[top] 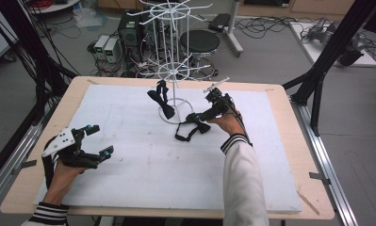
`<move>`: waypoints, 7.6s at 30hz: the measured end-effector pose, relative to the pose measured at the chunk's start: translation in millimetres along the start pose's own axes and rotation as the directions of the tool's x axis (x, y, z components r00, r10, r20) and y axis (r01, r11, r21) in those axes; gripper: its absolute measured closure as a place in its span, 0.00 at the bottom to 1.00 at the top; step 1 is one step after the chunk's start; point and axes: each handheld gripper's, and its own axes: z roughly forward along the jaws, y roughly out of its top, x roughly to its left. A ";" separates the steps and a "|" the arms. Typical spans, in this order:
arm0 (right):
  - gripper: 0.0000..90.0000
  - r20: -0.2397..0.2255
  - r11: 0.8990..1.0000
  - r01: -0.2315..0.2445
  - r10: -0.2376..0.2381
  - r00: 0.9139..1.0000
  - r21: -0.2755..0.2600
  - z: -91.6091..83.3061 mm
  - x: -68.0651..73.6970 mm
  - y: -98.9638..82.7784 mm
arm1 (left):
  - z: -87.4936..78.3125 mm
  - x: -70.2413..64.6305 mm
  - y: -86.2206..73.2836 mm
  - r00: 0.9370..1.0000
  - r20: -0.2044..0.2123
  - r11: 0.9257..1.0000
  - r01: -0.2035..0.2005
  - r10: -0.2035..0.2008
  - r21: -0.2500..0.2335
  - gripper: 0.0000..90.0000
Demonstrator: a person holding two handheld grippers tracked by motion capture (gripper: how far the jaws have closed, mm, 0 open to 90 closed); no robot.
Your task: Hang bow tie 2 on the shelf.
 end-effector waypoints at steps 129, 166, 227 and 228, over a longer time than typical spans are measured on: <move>0.85 -0.062 0.987 0.026 -0.036 0.997 -0.159 -54.4 21.0 -4.6 | 0.2 0.1 -0.2 1.000 0.005 1.000 0.018 -0.018 -0.001 0.02; 0.85 -0.016 0.886 0.030 -0.043 0.999 -0.463 -115.8 20.5 -9.3 | 4.7 -2.7 -7.8 1.000 -0.009 1.000 0.017 -0.017 0.008 0.02; 0.84 0.153 0.860 0.094 -0.019 0.988 -0.501 -98.4 -7.9 61.5 | 1.1 2.8 -8.8 0.999 -0.006 0.999 0.038 -0.038 -0.007 0.02; 0.84 0.155 0.862 0.098 -0.023 0.988 -0.497 -96.7 -8.0 62.3 | 1.0 3.0 -8.8 0.999 -0.006 0.999 0.037 -0.038 -0.006 0.02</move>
